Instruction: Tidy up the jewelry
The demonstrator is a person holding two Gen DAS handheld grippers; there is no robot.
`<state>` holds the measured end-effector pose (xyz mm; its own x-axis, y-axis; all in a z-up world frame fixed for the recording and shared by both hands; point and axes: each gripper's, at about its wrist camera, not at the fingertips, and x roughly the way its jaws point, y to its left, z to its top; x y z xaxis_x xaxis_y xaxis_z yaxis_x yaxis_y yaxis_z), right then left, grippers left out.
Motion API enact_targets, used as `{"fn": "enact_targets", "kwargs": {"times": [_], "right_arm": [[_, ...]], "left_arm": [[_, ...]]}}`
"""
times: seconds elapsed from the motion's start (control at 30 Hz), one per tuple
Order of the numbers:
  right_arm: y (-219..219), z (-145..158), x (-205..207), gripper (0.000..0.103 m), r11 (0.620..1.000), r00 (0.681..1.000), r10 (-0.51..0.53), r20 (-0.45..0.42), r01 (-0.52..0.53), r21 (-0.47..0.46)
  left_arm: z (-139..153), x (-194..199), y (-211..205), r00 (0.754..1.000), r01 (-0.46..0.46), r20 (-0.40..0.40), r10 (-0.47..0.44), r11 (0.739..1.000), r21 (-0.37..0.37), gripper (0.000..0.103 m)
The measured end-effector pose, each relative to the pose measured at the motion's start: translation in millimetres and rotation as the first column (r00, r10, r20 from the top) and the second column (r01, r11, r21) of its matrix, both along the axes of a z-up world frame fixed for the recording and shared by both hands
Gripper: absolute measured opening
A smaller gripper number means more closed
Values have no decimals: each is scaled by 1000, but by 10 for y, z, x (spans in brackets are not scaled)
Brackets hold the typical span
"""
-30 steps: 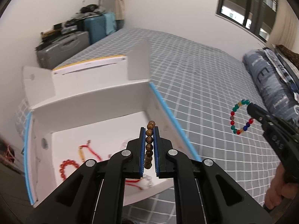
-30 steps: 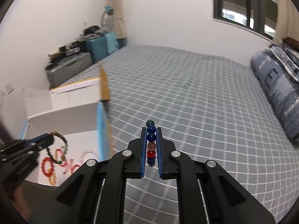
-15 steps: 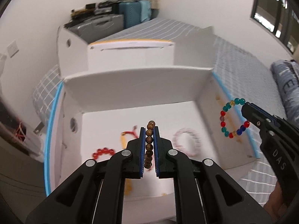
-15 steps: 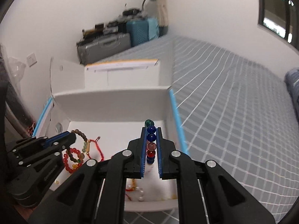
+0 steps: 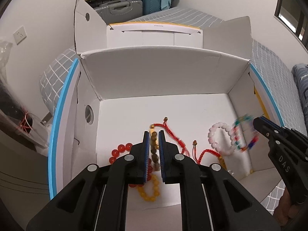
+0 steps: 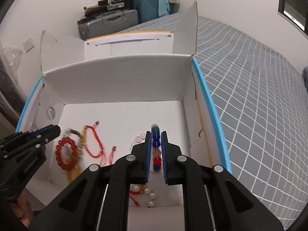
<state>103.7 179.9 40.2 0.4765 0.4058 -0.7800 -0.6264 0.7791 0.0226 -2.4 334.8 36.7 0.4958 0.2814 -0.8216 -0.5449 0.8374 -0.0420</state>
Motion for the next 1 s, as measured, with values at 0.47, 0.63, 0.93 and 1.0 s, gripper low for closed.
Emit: {"fn": "enact_targets", "kwargs": {"times": [0.47,0.63,0.93,1.0], "right_arm": [[-226,506,-361,88,994,990,5,139,-21,110],[-338,615,-509,95,992,985,-14,174,-9,128],[-720,623,-738,95,988,978,-54,203,24,151],[-783,575,-777,95,989,978,-58,203,28,147]], "left_arm": [[461,-450,-142,990,-36,137,23,995,92,88],[545,-629,-281,985,-43,171,19,990,138,94],[548,-946,-474,981,-36,192,10,990,135,97],[528,-974,-512,982,-35,189,9,990,134,97]]}}
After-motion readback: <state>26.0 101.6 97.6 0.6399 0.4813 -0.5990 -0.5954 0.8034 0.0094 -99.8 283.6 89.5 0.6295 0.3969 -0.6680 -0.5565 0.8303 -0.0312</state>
